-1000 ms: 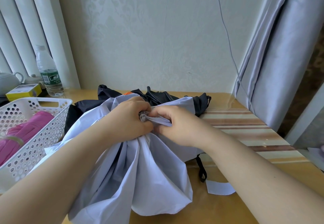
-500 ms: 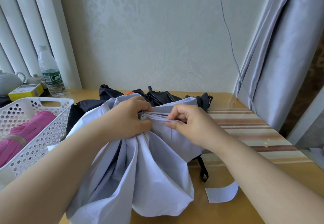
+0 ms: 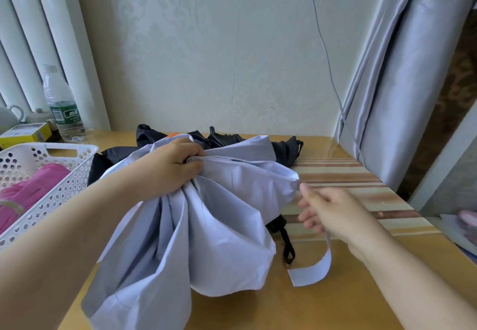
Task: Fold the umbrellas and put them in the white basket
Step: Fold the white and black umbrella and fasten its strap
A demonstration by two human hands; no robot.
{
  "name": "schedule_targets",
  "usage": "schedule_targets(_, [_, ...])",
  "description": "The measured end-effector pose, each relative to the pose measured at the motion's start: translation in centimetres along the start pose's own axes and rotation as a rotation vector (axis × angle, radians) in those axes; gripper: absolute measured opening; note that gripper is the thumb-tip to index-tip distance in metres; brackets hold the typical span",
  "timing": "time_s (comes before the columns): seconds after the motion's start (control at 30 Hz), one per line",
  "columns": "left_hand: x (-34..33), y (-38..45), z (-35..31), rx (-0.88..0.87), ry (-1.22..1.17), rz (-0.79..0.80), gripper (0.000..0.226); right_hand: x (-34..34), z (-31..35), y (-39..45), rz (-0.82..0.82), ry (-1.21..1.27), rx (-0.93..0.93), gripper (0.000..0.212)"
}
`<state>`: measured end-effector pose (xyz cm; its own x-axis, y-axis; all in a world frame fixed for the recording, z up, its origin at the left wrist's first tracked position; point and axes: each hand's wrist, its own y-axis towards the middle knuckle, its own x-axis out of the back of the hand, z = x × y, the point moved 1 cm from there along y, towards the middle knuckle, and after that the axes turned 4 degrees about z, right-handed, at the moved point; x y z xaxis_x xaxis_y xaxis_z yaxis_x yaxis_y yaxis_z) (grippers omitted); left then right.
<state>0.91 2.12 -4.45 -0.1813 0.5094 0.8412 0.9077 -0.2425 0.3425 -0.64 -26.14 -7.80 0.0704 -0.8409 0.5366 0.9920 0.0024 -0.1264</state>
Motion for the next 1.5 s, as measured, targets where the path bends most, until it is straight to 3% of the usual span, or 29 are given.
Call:
schedule_targets(0.1, [-0.1,0.1,-0.3,-0.015,-0.008,0.017,0.031,-1.2,-1.2,0.5,0.294,0.278,-0.278,0.050])
schedule_targets(0.17, [-0.4,0.0,-0.5,-0.024,-0.008,0.015,0.024,-2.4,-1.1,1.0,0.344,0.541,-0.319,0.035])
schedule_targets(0.27, [-0.7,0.0,-0.5,-0.015,-0.020,0.012,0.018,-4.0,-0.5,2.2,0.304,0.767,-0.326,0.011])
schedule_targets(0.33, [-0.5,0.0,-0.3,0.002,-0.037,0.026,0.023,-4.4,-0.1,2.9,0.253,0.939,-0.299,0.010])
schedule_targets(0.43, [-0.1,0.0,0.5,0.033,-0.064,0.034,0.050,-3.9,0.6,3.6,0.201,1.120,-0.186,0.012])
schedule_targets(0.5, [0.1,0.0,0.9,0.057,-0.076,0.018,0.049,-3.2,0.9,4.0,0.161,1.190,-0.103,0.010])
schedule_targets(0.7, [-0.1,0.5,0.9,0.059,-0.087,0.015,0.040,-2.0,2.4,4.0,0.243,1.255,0.097,0.010])
schedule_targets(0.83, [-0.3,0.7,0.5,0.066,-0.052,0.014,0.045,-1.1,3.0,4.6,0.135,1.209,0.156,0.033])
schedule_targets(0.97, [-0.5,0.6,-0.1,0.038,-0.016,-0.007,0.044,-0.5,3.0,5.0,0.058,1.146,0.064,0.035])
schedule_targets(1.1, [-0.9,0.4,-0.5,-0.024,-0.011,-0.028,0.046,-1.1,2.8,4.8,0.099,1.092,-0.036,0.025])
schedule_targets(1.3, [-1.4,0.7,-1.5,-0.025,-0.036,0.016,0.031,0.5,2.6,6.0,-0.151,1.290,-0.062,0.025])
schedule_targets(1.5, [-1.6,0.7,-1.7,-0.006,-0.034,-0.003,0.036,1.3,1.8,5.8,-0.012,1.291,0.046,0.018])
